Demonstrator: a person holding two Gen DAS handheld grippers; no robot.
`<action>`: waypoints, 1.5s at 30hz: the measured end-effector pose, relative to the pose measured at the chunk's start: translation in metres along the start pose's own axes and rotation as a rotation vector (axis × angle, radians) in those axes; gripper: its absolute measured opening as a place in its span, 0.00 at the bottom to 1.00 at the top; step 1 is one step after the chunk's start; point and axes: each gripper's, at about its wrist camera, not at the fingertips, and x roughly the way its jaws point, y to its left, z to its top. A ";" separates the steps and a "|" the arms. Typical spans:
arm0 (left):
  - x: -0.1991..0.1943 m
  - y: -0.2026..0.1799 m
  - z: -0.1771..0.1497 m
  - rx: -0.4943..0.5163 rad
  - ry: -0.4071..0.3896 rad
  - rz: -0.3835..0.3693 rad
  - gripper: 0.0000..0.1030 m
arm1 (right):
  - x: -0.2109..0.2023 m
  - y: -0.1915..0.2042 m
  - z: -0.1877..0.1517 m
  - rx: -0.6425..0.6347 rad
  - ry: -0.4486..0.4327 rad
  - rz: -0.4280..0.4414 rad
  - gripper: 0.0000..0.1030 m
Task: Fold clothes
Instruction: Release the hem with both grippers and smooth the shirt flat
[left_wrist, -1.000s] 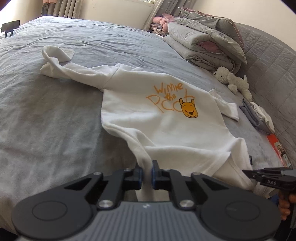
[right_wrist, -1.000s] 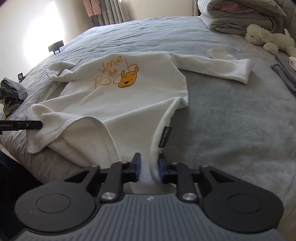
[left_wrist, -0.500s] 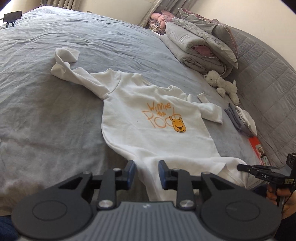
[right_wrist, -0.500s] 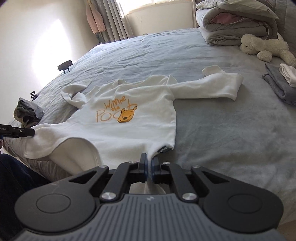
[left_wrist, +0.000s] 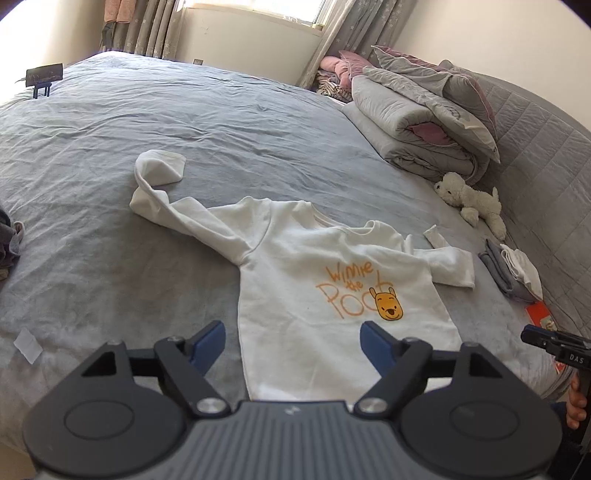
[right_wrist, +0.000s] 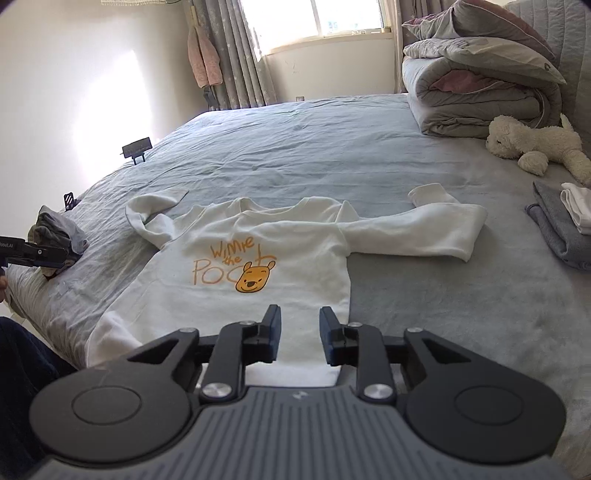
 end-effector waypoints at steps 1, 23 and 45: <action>0.008 -0.002 -0.002 0.008 0.011 0.007 0.82 | 0.005 0.005 -0.004 -0.016 0.014 0.017 0.52; 0.039 -0.012 -0.071 0.010 0.123 0.024 0.04 | 0.061 0.068 -0.064 -0.261 0.253 0.188 0.03; 0.008 0.005 0.018 0.036 0.035 0.039 0.58 | 0.065 0.036 0.019 -0.153 0.138 0.205 0.62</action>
